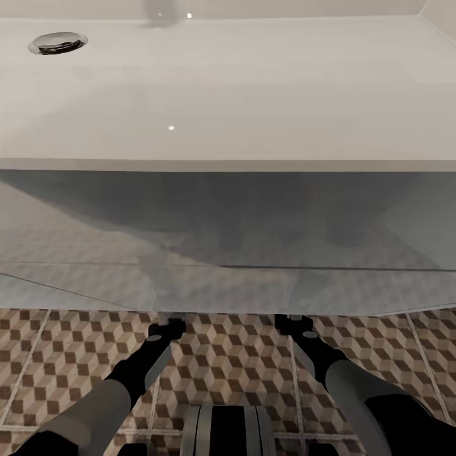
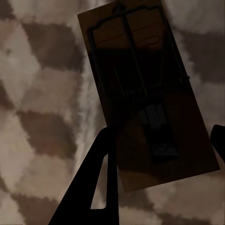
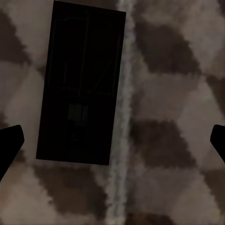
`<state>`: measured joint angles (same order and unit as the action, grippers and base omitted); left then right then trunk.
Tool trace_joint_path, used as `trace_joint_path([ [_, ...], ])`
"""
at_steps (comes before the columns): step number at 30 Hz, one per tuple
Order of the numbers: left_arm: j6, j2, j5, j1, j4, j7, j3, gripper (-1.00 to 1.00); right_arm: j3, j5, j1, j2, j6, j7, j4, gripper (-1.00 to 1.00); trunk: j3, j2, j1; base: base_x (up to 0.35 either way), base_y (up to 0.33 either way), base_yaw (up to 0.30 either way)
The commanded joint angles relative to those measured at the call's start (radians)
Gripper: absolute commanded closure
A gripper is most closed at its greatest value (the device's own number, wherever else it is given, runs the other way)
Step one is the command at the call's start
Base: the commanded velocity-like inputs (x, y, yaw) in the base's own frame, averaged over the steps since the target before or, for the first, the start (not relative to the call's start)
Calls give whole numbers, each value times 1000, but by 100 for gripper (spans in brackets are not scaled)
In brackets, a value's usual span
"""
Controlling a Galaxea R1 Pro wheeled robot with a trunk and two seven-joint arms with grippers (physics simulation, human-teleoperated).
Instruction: Take the four mousetraps from the cabinet in the bathroom and place them on the bathroom floor. Make sure all four end up on the same floor surface, and ensure that at least two of them are either under or directly next to the same bathroom sink.
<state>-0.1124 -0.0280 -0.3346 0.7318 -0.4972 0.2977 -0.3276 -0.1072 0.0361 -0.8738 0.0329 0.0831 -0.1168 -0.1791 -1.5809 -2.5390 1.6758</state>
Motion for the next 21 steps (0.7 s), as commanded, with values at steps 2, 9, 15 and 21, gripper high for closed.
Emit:
trace_joint_path([
  [2,-4,1,-8,2,-3,10,-8,100,-9,4,-1,0,2,-6,1,-100,-1,0,0,0,0,0],
  [9,-4,-2,-9,19,2,9,-7,100,-10,3,-1,-1,2,-6,1,-100,-1,0,0,0,0,0],
  [15,-4,-8,-10,22,4,9,-7,100,-11,3,-1,-1,3,-6,1,-100,-1,0,0,0,0,0],
  [21,-5,-11,-10,23,5,8,-7,100,-11,3,-1,-1,3,-6,1,-100,-1,0,0,0,0,0],
])
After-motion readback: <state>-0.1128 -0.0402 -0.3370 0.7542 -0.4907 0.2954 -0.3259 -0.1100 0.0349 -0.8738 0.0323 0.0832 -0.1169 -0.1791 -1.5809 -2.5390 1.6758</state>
